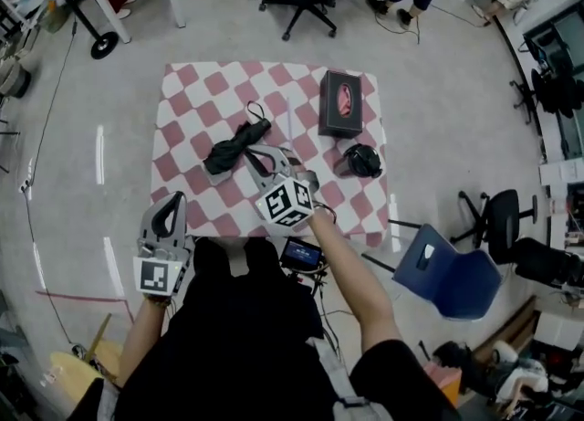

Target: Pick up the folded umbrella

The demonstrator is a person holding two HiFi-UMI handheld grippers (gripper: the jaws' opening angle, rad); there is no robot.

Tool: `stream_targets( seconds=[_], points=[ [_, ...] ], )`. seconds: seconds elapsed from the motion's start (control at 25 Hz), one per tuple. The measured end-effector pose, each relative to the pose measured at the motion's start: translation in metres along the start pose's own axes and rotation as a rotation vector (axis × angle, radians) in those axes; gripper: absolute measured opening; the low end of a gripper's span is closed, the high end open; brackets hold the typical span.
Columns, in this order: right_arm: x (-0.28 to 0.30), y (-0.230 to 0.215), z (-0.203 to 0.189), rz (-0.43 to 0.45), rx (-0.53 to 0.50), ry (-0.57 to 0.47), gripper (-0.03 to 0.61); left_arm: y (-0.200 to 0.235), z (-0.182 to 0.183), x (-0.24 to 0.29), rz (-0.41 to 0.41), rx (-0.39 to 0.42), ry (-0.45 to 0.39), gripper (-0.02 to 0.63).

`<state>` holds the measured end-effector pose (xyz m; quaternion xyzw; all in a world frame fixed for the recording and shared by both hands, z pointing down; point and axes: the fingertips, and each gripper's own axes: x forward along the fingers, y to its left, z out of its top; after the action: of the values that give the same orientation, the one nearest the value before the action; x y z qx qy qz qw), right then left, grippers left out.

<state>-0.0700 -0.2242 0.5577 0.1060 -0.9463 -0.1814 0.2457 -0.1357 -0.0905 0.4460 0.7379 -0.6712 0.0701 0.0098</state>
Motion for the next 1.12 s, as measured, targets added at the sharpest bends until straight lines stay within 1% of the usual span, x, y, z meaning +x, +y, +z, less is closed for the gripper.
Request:
stream_targets(
  seconds=[0.16,0.32,0.56,0.6,0.64,0.68,0.76,0.92,1.0,1.12],
  points=[
    [0.023,-0.009,-0.007,0.049,-0.062,0.035,0.015,0.022,-0.009,-0.009,0.033,-0.008,-0.007,0.015],
    [0.043,-0.016,-0.016,0.073,-0.129,0.064,0.015,0.034,-0.018,-0.018,0.079,-0.046,0.013,0.015],
    [0.069,-0.014,-0.038,0.141,-0.190,0.114,0.026,0.050,-0.026,-0.031,0.122,-0.051,0.031,0.015],
    [0.072,-0.014,-0.043,0.160,-0.198,0.128,0.050,0.052,-0.026,-0.031,0.126,-0.047,0.028,0.015],
    [0.075,-0.014,-0.049,0.178,-0.205,0.142,0.097,0.054,-0.025,-0.031,0.125,-0.042,0.023,0.015],
    [0.078,-0.014,-0.053,0.196,-0.213,0.155,0.128,0.055,-0.023,-0.030,0.123,-0.039,0.014,0.015],
    [0.081,-0.014,-0.062,0.226,-0.247,0.180,0.142,0.057,-0.022,-0.031,0.127,-0.040,0.000,0.015],
    [0.083,-0.006,-0.084,0.313,-0.337,0.241,0.189,0.059,-0.025,-0.036,0.145,-0.040,0.010,0.015],
    [0.085,-0.003,-0.093,0.359,-0.367,0.271,0.221,0.061,-0.029,-0.039,0.167,-0.050,0.029,0.015],
    [0.089,0.002,-0.106,0.419,-0.405,0.310,0.244,0.064,-0.033,-0.045,0.204,-0.065,0.046,0.015]
  ],
)
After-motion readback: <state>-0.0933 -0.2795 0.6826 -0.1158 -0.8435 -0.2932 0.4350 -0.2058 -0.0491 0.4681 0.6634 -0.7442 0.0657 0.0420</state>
